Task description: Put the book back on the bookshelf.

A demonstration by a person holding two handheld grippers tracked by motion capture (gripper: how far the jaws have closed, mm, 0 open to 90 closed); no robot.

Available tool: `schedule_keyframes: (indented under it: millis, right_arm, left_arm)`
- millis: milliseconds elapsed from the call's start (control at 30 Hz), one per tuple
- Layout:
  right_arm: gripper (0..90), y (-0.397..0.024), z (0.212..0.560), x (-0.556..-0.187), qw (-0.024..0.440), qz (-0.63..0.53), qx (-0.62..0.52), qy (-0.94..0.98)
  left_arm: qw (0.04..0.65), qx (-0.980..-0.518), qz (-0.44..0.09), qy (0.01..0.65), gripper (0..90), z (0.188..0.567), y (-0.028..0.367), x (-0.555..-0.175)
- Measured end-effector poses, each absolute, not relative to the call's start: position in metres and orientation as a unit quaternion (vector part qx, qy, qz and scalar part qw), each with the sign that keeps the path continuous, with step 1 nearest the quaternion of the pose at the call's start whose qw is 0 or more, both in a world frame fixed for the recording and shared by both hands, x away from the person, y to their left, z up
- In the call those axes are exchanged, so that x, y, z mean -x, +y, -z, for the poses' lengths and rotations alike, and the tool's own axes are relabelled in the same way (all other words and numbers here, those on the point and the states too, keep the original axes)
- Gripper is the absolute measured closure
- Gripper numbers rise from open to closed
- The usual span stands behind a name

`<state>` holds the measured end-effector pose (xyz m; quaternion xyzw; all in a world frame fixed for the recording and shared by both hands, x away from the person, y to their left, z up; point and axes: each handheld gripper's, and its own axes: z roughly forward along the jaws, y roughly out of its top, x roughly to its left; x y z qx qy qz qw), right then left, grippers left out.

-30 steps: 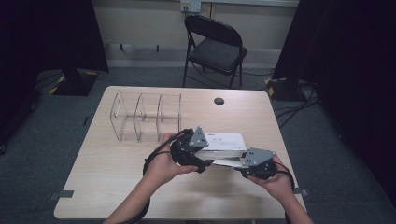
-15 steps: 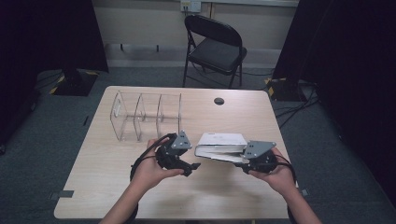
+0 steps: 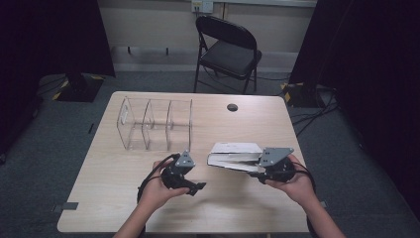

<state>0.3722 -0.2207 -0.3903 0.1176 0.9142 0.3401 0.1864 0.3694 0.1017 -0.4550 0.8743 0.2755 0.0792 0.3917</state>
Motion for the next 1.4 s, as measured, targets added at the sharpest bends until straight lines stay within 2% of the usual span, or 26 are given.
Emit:
schedule_keyframes:
  millis: [367, 767, 1133, 1400]
  right_arm:
    - [57.8, -0.222, 0.387, -0.372, 0.171, -0.341, -0.119, 0.917]
    - [58.1, -0.218, 0.380, -0.372, 0.157, -0.324, -0.122, 0.925]
    - [65.7, -0.206, 0.367, -0.373, 0.181, -0.277, -0.099, 0.939]
    - [69.8, -0.206, 0.357, -0.373, 0.181, -0.264, -0.084, 0.944]
  left_arm:
    - [0.360, -0.881, -0.083, 0.295, 19.8, 0.488, 0.112, -0.374]
    - [0.360, -0.881, -0.092, 0.294, 19.2, 0.492, 0.114, -0.373]
    - [0.354, -0.884, -0.088, 0.291, 19.3, 0.491, 0.115, -0.373]
    - [0.355, -0.884, -0.092, 0.290, 19.9, 0.491, 0.116, -0.373]
